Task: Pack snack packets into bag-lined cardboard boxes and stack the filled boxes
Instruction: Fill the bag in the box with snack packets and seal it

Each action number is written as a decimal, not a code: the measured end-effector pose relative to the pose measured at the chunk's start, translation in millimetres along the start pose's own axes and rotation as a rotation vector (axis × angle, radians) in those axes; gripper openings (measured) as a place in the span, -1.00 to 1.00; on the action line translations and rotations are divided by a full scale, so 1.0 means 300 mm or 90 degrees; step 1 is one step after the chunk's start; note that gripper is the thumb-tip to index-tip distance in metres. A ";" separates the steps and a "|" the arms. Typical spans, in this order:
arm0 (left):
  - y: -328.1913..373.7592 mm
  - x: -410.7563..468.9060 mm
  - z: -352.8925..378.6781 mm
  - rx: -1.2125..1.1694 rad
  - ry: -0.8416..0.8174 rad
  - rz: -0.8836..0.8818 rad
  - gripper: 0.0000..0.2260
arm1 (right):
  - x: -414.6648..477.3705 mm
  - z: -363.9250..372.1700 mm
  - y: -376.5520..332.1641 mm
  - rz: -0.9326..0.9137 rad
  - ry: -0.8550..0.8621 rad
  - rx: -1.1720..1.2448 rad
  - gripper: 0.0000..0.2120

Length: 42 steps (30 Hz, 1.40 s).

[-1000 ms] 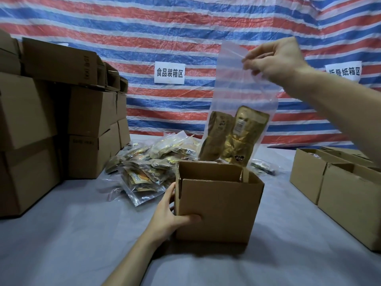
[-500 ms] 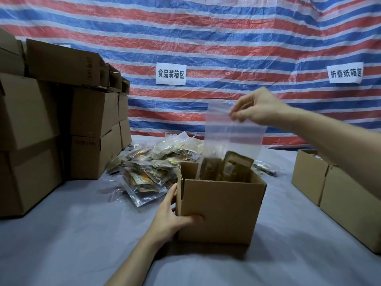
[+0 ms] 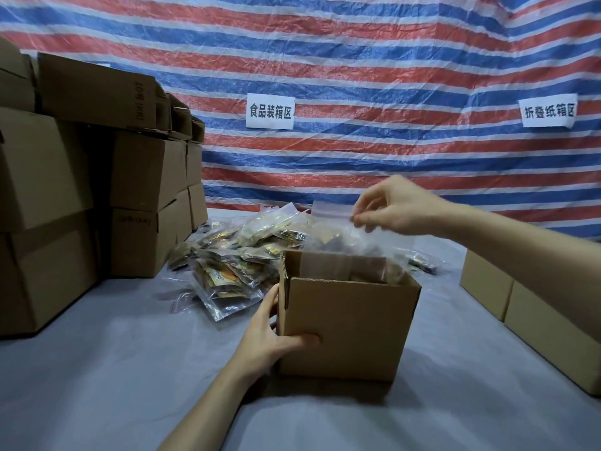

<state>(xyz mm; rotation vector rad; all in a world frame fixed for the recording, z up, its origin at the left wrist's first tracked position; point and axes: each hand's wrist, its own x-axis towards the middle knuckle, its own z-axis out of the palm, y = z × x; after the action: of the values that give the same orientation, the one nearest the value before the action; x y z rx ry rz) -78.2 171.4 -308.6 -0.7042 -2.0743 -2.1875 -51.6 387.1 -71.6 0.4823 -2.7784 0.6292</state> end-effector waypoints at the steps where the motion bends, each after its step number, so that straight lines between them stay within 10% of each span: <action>1: -0.001 0.000 -0.002 0.002 0.000 -0.002 -0.10 | -0.009 0.017 -0.006 0.009 -0.051 -0.003 -0.93; 10: -0.006 0.001 -0.002 0.009 0.002 0.001 -0.11 | -0.011 0.005 0.006 0.066 -0.282 0.128 -0.82; 23: -0.009 0.006 -0.005 0.019 0.000 0.000 -0.10 | 0.072 0.212 0.104 -0.008 -0.084 -0.063 -0.72; 36: -0.006 0.003 -0.001 0.006 0.001 -0.004 -0.08 | 0.053 0.003 0.152 0.107 -0.422 0.323 -0.69; 42: -0.013 0.006 -0.008 0.022 0.000 -0.014 -0.08 | 0.083 0.132 0.138 0.042 -0.240 0.000 -0.66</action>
<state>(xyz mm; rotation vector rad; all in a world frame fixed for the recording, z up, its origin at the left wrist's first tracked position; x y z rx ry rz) -81.8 169.9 -311.7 -0.6815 -2.1240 -2.1574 -96.3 397.9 -113.9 0.5625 -3.1594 0.6061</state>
